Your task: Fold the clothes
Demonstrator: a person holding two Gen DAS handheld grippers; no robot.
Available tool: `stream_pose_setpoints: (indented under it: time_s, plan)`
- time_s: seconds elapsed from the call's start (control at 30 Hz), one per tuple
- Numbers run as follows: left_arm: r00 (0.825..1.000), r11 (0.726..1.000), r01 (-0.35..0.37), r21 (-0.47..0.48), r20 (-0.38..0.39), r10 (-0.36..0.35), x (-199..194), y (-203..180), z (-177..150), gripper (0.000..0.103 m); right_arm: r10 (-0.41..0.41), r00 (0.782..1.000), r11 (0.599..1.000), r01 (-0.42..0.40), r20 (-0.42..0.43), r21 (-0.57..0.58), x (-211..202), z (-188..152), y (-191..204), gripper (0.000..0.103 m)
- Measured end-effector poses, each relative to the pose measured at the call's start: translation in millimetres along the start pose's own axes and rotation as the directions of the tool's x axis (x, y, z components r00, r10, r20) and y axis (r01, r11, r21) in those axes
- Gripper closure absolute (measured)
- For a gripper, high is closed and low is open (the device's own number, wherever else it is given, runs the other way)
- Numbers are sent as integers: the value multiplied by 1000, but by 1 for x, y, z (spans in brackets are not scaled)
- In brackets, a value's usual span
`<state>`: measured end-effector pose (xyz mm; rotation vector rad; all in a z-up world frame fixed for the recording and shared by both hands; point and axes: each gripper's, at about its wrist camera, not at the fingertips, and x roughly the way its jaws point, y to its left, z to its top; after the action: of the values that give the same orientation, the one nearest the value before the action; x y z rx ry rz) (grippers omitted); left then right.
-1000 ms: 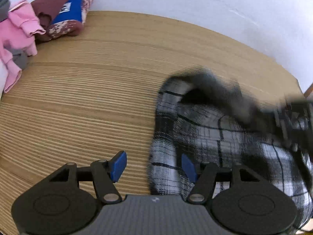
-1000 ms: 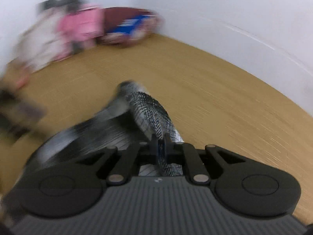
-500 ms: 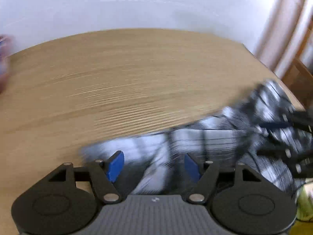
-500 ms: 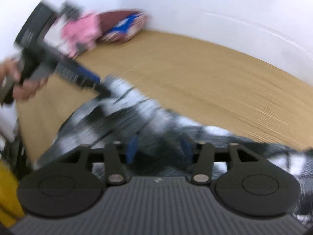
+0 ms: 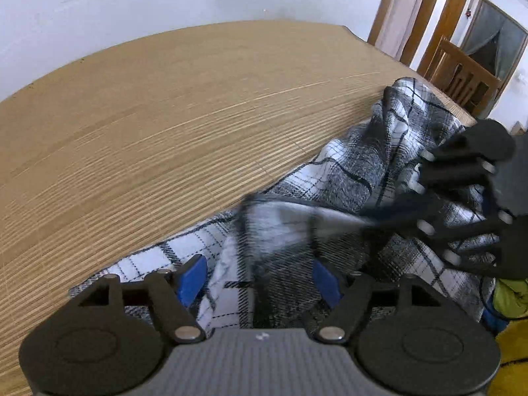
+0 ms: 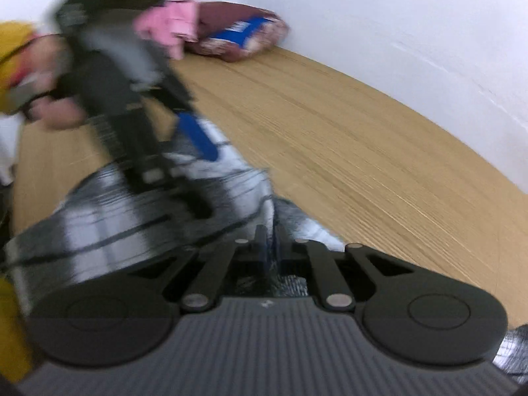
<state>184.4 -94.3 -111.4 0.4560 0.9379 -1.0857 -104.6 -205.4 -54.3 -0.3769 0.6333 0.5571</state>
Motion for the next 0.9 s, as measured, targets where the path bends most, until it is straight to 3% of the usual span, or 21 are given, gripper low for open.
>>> stream_pose_setpoints:
  time_s: [0.13,0.2,0.27,0.33,0.4,0.43,0.47,0.5,0.53,0.6,0.67,0.7,0.77,0.8,0.9]
  plan:
    - [999,997,34,72,-14,-33,5,-9,-1,28,68,997,994,-71,-30,-78,-20,-3,15,95]
    - [998,991,66,121,-21,-64,10,-20,-1,33,77,996,993,-81,-46,-83,-22,-3,16,95]
    - [995,982,102,156,-25,-99,15,-30,-1,69,47,997,998,-49,-54,-45,-24,-2,12,93]
    - [991,982,134,134,-26,-131,17,-35,-4,87,-7,998,999,9,-67,33,-28,0,5,90]
    - [990,984,139,110,3,-140,12,-39,-10,89,-125,989,974,138,-82,180,-47,-8,-7,76]
    - [990,988,132,86,32,-135,6,-39,-13,90,-204,975,939,219,-84,264,-62,-17,-14,69]
    - [990,991,127,45,63,-130,-1,-37,-17,90,-293,951,882,307,-94,357,-78,-30,-21,62]
    - [988,992,130,2,87,-130,-8,-34,-21,90,-386,914,793,399,-127,460,-96,-49,-29,57]
    - [984,989,141,-42,111,-136,-13,-30,-24,90,-463,868,680,479,-181,555,-112,-70,-36,50]
    - [980,982,160,-103,138,-145,-19,-26,-30,89,-548,762,368,590,-345,718,-148,-126,-50,44]
    - [986,987,134,-85,108,-124,-11,-31,-31,88,-542,699,56,583,-466,810,-183,-179,-52,44]
    - [990,990,120,-67,83,-114,-4,-34,-29,88,-532,694,-62,540,-485,840,-198,-201,-47,44]
    - [994,994,100,-34,50,-98,10,-42,-25,83,-516,721,-228,405,-463,885,-220,-233,-34,44]
    - [994,994,99,-37,48,-97,15,-44,-24,82,-516,742,-278,327,-428,903,-224,-243,-27,44]
    - [995,993,98,-69,41,-96,30,-47,-19,78,-518,797,-378,110,-309,919,-219,-265,-17,44]
